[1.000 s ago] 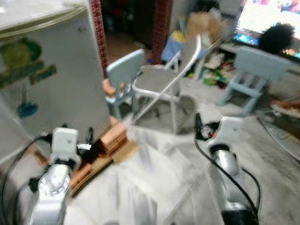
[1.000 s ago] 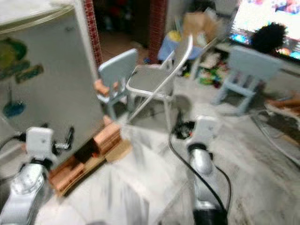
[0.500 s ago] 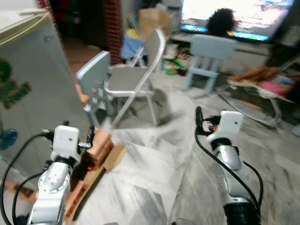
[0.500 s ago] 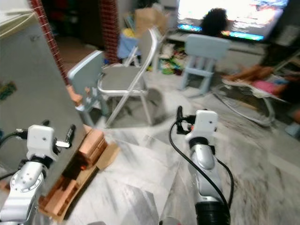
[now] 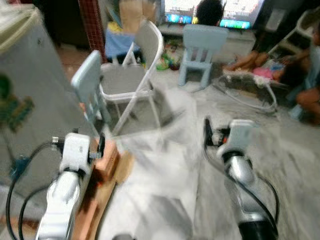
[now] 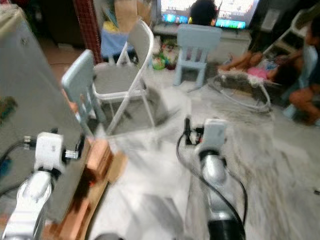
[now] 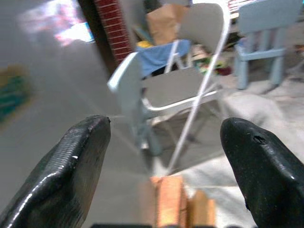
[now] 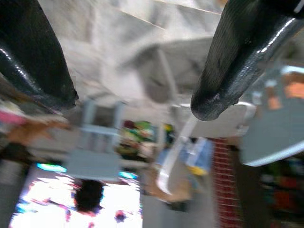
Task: Restocking fridge
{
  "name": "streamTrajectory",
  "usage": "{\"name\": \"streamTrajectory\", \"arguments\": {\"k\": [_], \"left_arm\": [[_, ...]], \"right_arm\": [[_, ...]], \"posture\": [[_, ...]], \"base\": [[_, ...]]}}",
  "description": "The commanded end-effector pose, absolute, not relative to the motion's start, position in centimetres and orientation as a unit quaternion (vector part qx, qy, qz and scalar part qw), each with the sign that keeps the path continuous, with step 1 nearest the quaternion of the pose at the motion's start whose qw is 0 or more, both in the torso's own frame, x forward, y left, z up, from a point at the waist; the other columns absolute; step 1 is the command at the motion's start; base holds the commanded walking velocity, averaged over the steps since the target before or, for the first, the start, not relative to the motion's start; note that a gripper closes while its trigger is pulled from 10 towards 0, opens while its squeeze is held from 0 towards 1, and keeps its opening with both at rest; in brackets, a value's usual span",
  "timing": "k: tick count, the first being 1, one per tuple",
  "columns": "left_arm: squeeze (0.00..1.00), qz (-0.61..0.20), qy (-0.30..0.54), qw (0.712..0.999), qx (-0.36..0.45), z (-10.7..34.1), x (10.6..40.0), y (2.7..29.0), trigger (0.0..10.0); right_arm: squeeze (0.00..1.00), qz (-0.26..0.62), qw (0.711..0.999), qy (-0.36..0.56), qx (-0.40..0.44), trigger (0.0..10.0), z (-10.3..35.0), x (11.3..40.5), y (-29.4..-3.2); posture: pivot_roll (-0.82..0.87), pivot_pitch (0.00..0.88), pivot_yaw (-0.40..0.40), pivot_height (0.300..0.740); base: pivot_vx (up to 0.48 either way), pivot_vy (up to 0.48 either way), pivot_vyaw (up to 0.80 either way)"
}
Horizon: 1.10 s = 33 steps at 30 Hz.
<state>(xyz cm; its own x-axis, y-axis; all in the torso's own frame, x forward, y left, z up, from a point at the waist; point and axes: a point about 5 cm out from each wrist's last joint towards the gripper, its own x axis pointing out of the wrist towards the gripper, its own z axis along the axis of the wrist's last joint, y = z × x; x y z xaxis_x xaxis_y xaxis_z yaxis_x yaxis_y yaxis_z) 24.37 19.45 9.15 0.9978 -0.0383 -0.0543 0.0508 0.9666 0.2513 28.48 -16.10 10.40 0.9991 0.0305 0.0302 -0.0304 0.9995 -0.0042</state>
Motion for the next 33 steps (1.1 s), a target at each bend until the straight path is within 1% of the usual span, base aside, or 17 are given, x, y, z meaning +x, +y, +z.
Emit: {"name": "streamTrajectory", "arguments": {"k": [1,7,14,18,24,33], "left_arm": [[0.0,-0.03,0.024,0.991,0.127,9.2,24.3,18.9,10.0],[0.0,-0.039,0.026,0.992,0.12,9.1,24.1,18.5,10.0],[0.0,-0.053,0.018,0.992,0.113,9.4,23.9,18.1,10.0],[0.0,-0.067,0.002,0.992,0.105,9.7,23.5,17.8,10.0],[0.0,-0.077,0.003,0.993,0.093,9.8,23.3,17.8,10.0],[0.0,-0.083,0.007,0.993,0.088,9.6,22.9,18.1,10.0]], "right_arm": [[0.0,0.015,1.0,-0.021,-0.01,10.0,10.7,28.5,-16.4],[0.0,0.011,1.0,-0.018,-0.011,10.0,10.7,28.6,-16.7],[0.0,-0.003,1.0,-0.017,-0.01,10.0,10.7,28.8,-17.1],[0.0,-0.007,1.0,-0.013,-0.013,10.0,10.6,28.9,-17.3],[0.0,-0.015,1.0,-0.006,-0.016,10.0,10.5,29.0,-17.4],[0.0,-0.014,1.0,0.002,-0.016,10.0,10.3,29.0,-17.5]], "posture": [[0.1,0.0,-0.014,0.74],[0.1,0.003,-0.022,0.74],[0.1,0.01,-0.029,0.74],[0.11,0.013,-0.035,0.74],[0.11,0.016,-0.041,0.74],[0.11,0.019,-0.051,0.74]], "base": [[0.0,0.472,0.79],[0.0,0.472,0.79],[0.0,0.476,0.0],[0.0,0.0,0.0],[0.0,0.0,0.0],[0.0,0.0,-0.76]]}}
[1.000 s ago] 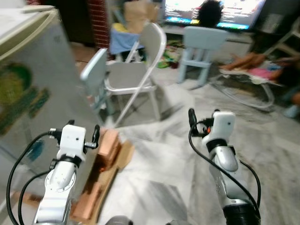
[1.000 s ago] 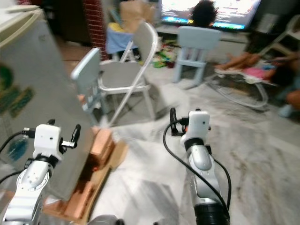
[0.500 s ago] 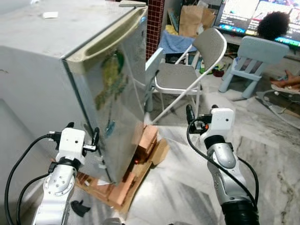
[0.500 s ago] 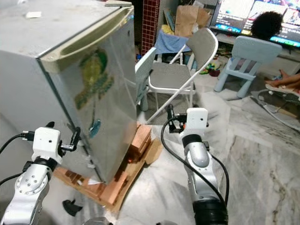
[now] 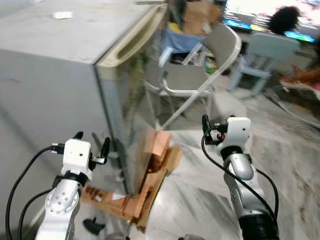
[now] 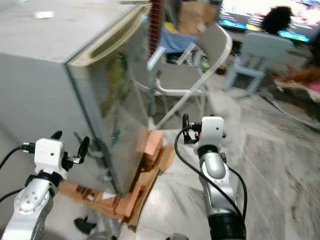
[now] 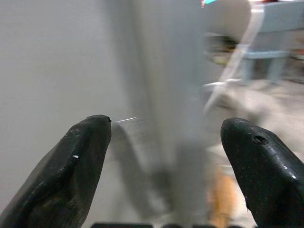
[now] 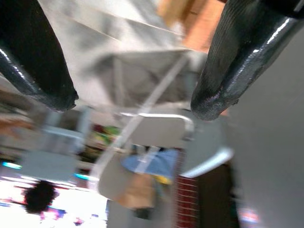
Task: Restocking fridge
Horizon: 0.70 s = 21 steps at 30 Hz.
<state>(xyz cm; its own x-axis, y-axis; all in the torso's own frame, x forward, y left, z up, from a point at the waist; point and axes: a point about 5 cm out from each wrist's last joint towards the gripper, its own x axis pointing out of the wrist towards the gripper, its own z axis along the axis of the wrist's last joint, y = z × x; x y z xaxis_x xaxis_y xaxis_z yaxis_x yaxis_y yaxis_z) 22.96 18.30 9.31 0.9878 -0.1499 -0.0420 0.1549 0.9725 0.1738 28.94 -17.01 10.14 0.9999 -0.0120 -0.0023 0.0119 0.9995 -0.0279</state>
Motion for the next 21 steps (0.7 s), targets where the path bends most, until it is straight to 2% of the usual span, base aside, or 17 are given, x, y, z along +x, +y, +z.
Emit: {"name": "streamTrajectory", "arguments": {"k": [1,9,14,18,21], "left_arm": [[0.0,-0.084,0.008,0.993,0.085,9.6,22.9,18.1,10.0],[0.0,-0.07,0.012,0.994,0.082,9.4,22.7,18.6,10.0],[0.0,-0.042,0.015,0.996,0.081,9.4,23.0,19.4,10.0],[0.0,-0.044,0.016,0.996,0.076,9.5,23.6,19.4,10.0],[0.0,-0.069,0.006,0.995,0.07,10.1,25.2,18.6,10.0]], "right_arm": [[0.0,-0.014,1.0,0.002,-0.016,10.0,10.3,29.0,-17.5],[0.0,-0.01,1.0,0.006,-0.015,10.0,10.2,28.9,-17.4],[0.0,-0.007,1.0,0.006,-0.015,10.0,10.3,28.9,-17.4],[0.0,0.0,1.0,0.012,-0.01,10.0,10.1,28.7,-17.3],[0.0,0.008,0.999,0.033,-0.011,10.0,9.6,27.3,-17.8]], "posture": [[0.11,0.019,-0.052,0.74],[0.11,0.023,-0.055,0.74],[0.11,0.026,-0.056,0.74],[0.11,0.031,-0.06,0.74],[0.11,0.037,-0.072,0.74]], "base": [[0.0,0.0,-0.8],[0.0,0.0,-0.78],[0.0,0.0,0.0],[0.0,0.0,0.0],[0.0,0.0,0.0]]}}
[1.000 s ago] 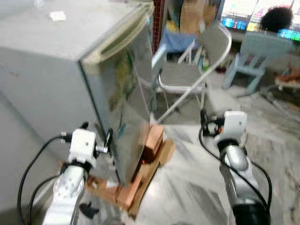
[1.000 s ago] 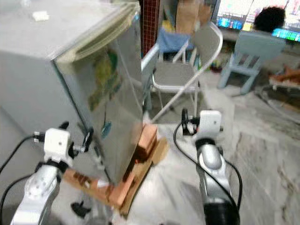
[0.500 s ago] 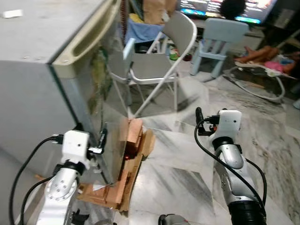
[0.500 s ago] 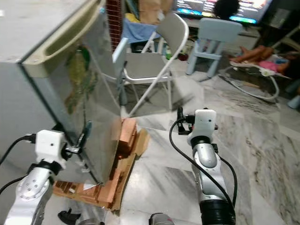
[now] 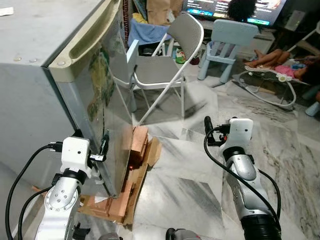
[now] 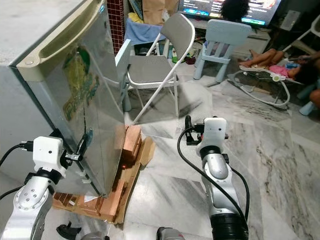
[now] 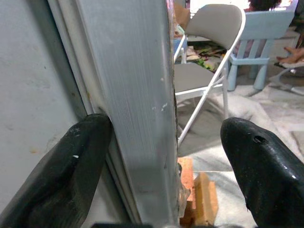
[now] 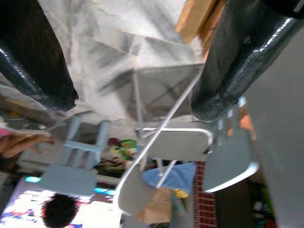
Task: Restocking fridge
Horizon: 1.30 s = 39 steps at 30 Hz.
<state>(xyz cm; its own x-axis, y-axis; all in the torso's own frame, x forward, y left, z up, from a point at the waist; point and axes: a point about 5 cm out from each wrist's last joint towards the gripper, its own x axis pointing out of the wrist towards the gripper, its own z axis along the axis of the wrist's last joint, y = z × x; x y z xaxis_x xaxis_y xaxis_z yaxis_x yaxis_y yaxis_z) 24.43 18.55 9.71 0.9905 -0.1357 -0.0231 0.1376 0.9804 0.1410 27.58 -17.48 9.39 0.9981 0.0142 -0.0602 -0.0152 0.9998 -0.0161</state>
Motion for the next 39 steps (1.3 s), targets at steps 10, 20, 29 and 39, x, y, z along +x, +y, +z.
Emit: {"name": "streamTrajectory", "arguments": {"k": [10,20,29,39], "left_arm": [[0.0,-0.266,-0.067,0.961,0.037,14.6,31.8,7.8,10.0],[0.0,-0.383,-0.069,0.921,0.016,14.4,30.0,3.4,10.0],[0.0,-0.319,-0.052,0.946,0.024,12.8,29.7,7.5,10.0],[0.0,-0.271,-0.033,0.961,0.045,11.3,27.4,10.8,10.0]], "right_arm": [[0.0,-0.073,0.981,0.167,-0.068,10.0,7.3,19.9,-21.3],[0.0,-0.09,0.976,0.19,-0.063,10.0,6.4,18.7,-21.9],[0.0,-0.094,0.975,0.19,-0.067,10.0,4.7,19.7,-23.0],[0.0,-0.097,0.986,0.127,-0.055,10.0,6.9,22.8,-22.3]], "posture": [[0.08,0.025,-0.073,0.74],[0.07,0.019,-0.043,0.74],[0.09,0.02,-0.049,0.74],[0.08,0.017,-0.036,0.74]], "base": [[0.0,0.0,0.0],[0.0,0.0,0.0],[0.035,0.0,0.0],[0.403,-0.254,-0.16]]}}
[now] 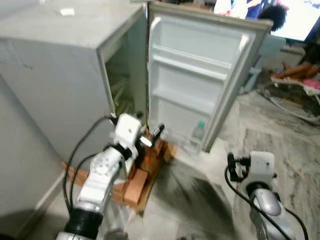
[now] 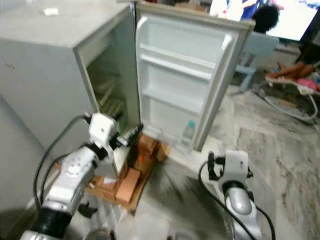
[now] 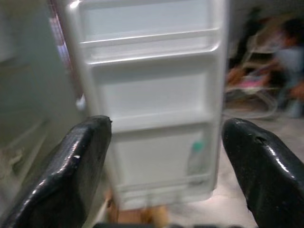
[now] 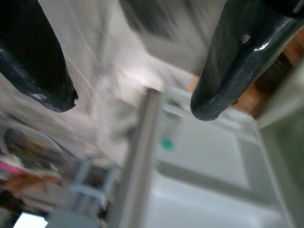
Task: Restocking fridge
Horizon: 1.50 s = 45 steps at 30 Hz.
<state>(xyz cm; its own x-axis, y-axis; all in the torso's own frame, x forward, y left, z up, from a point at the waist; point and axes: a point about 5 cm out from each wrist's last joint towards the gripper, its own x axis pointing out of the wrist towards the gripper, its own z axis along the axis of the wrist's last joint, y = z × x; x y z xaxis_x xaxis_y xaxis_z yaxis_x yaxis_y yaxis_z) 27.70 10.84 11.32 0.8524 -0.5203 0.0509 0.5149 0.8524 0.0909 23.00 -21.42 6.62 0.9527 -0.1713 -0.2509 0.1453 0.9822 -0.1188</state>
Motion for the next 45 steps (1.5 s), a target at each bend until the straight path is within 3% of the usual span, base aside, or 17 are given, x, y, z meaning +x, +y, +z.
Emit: {"name": "streamTrajectory", "arguments": {"k": [1,5,10,20,32,45], "left_arm": [[0.0,-0.263,-0.028,0.963,0.046,11.1,27.1,11.4,10.0],[0.0,-0.226,-0.012,0.973,0.051,10.5,25.4,13.6,10.0],[0.0,-0.209,0.006,0.976,0.056,9.9,24.2,14.5,10.0],[0.0,-0.162,0.007,0.983,0.082,10.1,24.4,16.0,10.0],[0.0,-0.152,0.001,0.985,0.083,10.8,24.4,15.9,10.0],[0.0,-0.146,-0.001,0.988,0.057,10.8,25.7,15.8,10.0]], "right_arm": [[0.0,-0.099,0.986,0.122,-0.054,10.0,7.1,23.0,-22.2],[0.0,-0.103,0.988,0.103,-0.046,10.0,7.8,24.3,-21.5],[0.0,-0.094,0.991,0.088,-0.037,10.0,8.7,25.8,-20.1],[0.0,-0.073,0.995,0.058,-0.021,10.0,10.0,27.2,-18.7],[0.0,-0.08,0.996,0.045,-0.013,10.0,11.1,27.6,-18.2],[0.0,-0.091,0.995,0.034,-0.013,10.0,11.4,27.7,-18.3]], "posture": [[0.08,0.017,-0.036,0.74],[0.1,0.017,-0.044,0.74],[0.11,0.016,-0.06,0.74],[0.12,0.028,-0.062,0.74],[0.09,0.07,-0.039,0.74],[0.04,0.043,-0.032,0.74]], "base": [[0.409,-0.247,-0.8],[0.407,-0.248,-0.8],[0.391,-0.273,-0.8],[0.394,-0.27,-0.48],[0.438,-0.04,-0.52],[0.477,0.0,-0.8]]}}
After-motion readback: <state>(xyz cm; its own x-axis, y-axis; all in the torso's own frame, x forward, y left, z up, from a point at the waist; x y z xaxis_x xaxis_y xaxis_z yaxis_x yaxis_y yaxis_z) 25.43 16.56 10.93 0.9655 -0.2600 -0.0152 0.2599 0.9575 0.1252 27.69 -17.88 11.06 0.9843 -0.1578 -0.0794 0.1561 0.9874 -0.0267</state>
